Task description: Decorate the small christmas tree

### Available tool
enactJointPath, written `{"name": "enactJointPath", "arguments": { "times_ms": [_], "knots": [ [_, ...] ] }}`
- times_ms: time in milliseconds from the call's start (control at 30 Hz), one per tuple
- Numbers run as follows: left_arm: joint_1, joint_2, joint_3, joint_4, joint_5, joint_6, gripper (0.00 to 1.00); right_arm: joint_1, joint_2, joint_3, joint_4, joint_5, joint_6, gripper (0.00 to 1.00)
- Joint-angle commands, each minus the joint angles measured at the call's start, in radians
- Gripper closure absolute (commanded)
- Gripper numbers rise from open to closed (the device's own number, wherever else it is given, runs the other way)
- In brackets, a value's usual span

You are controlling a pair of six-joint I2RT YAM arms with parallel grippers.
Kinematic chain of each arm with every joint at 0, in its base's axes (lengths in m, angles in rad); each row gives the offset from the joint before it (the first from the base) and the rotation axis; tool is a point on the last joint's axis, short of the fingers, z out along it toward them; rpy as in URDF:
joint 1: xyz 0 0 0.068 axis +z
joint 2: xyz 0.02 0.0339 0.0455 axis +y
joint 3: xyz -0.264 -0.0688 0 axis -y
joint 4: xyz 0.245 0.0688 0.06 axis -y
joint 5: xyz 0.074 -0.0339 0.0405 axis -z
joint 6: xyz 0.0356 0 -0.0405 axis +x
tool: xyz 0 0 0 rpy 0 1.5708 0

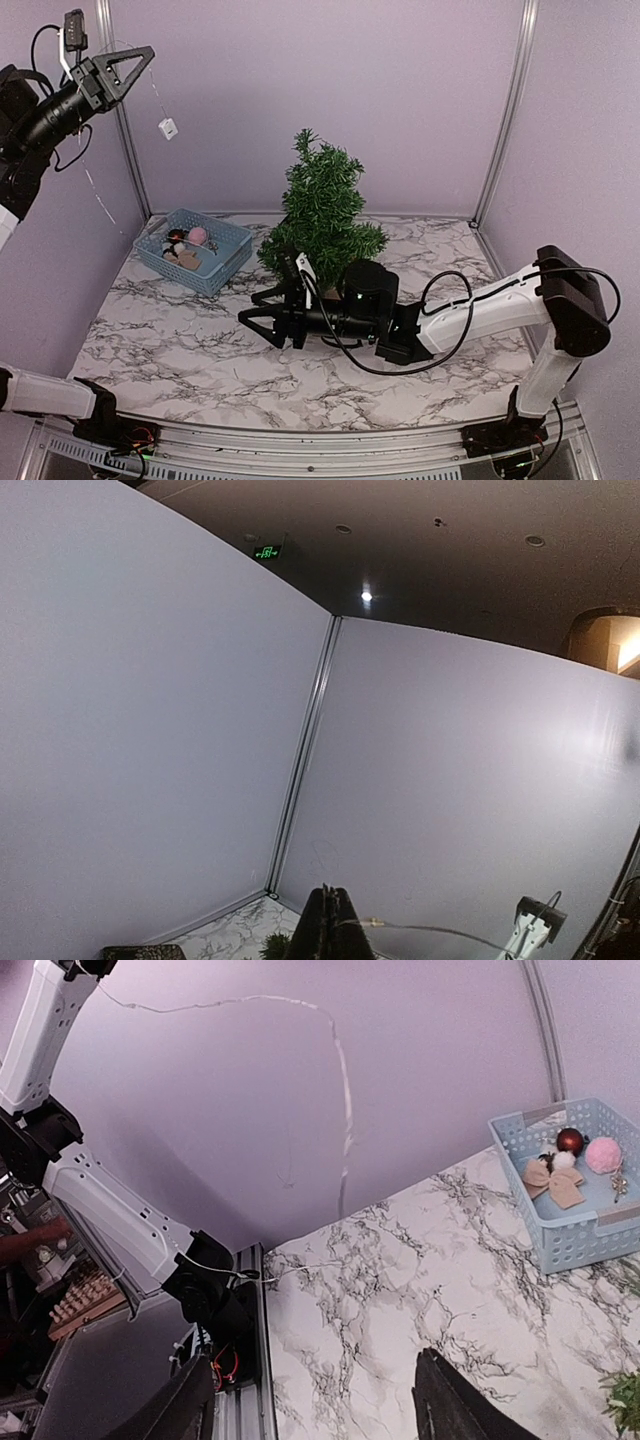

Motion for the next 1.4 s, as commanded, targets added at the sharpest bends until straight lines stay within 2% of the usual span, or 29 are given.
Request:
{"name": "enactJointPath", "arguments": {
  "times_ms": [0,67,167,567,833,1133,1367],
  "knots": [
    [-0.012,0.007,-0.009,0.064,0.016,-0.011,1.00,0.014,0.065,0.061,0.160,-0.003,0.022,0.31],
    [-0.015,0.010,-0.009,0.064,0.017,-0.010,1.00,0.014,0.094,0.082,0.180,0.004,0.015,0.25],
    [-0.021,0.014,-0.009,0.066,0.016,-0.006,1.00,0.014,0.123,0.114,0.188,0.026,0.013,0.24],
    [-0.035,0.010,-0.009,0.067,0.010,0.005,1.00,0.017,0.262,0.188,0.288,0.100,0.094,0.31],
    [-0.036,0.000,-0.022,0.067,0.001,0.013,1.00,0.029,0.308,0.218,0.357,0.046,0.082,0.34],
    [-0.037,0.004,-0.035,0.070,0.002,0.014,1.00,0.037,0.359,0.250,0.438,-0.035,0.056,0.27],
    [-0.038,0.007,-0.036,0.072,0.002,0.017,1.00,0.037,0.404,0.277,0.523,-0.071,0.084,0.30]
  ]
}}
